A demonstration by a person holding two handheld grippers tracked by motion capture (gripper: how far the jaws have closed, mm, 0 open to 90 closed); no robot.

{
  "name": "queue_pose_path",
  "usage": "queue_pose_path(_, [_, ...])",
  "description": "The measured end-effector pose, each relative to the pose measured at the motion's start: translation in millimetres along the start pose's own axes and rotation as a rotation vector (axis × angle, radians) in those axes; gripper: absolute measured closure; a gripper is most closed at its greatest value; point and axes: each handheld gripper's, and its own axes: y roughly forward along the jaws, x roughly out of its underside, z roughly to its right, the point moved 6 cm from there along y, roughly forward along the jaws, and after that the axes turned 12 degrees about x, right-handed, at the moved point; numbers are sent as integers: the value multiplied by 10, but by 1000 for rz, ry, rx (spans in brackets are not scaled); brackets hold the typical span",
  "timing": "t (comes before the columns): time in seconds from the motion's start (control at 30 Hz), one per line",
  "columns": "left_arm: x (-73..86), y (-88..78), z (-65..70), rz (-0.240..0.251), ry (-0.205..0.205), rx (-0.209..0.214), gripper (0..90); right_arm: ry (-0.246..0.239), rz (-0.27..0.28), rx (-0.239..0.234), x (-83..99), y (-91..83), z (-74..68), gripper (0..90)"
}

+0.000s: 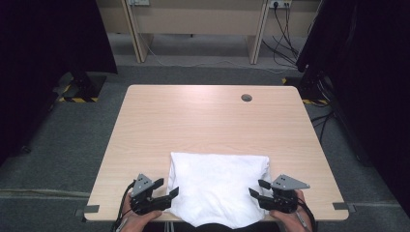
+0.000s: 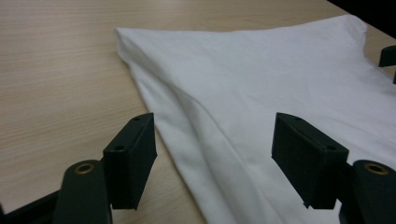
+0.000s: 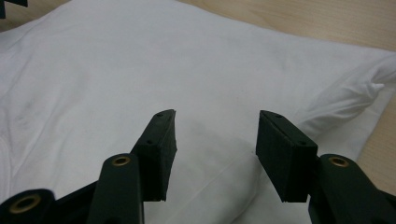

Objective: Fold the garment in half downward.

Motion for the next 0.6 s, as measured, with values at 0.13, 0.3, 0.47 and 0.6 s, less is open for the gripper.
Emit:
queue_pose_path(0.13, [46,10,-99,-24,10,-82,300,-1,-19,8,-48,75,18,427])
queue_pose_path(0.3, [91,15,-167,-54,13,-148,288,-3,-25,14,-94,126,36,404])
queue_pose_path(0.47, [105,-22,-207,-88,43,-199,289,-9,-33,13,-117,145,49,393])
queue_pose_path(0.6, [116,-17,-186,-120,80,-201,275,-27,-53,13,-121,196,26,378])
